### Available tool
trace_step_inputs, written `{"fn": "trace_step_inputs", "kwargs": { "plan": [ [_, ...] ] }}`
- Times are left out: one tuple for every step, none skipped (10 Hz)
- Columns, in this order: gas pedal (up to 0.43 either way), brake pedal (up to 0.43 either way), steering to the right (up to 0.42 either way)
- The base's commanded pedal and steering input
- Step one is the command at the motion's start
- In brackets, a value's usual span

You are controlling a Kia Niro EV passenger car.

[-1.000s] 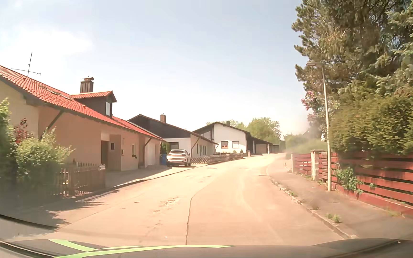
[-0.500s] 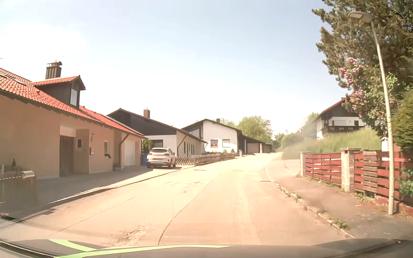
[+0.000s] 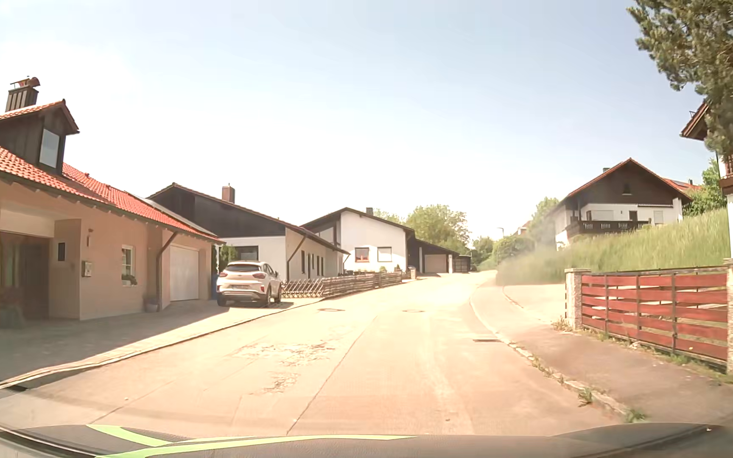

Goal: Follow the waypoints while adhering to traffic rules and regulations

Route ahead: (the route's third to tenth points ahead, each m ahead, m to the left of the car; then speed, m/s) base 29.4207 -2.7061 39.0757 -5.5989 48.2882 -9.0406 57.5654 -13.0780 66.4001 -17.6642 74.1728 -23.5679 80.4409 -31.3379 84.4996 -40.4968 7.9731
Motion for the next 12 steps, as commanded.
{"fn": "trace_step_inputs", "kwargs": {
  "plan": [
    [0.059,0.0,0.039],
    [0.067,0.0,0.038],
    [0.067,0.0,0.039],
    [0.067,0.0,0.038],
    [0.067,0.0,0.037],
    [0.087,0.0,0.037],
    [0.11,0.0,0.037],
    [0.11,0.0,0.036],
    [0.11,0.0,0.035],
    [0.11,0.0,0.034],
    [0.11,0.0,0.034],
    [0.11,0.0,0.034]
  ]
}}
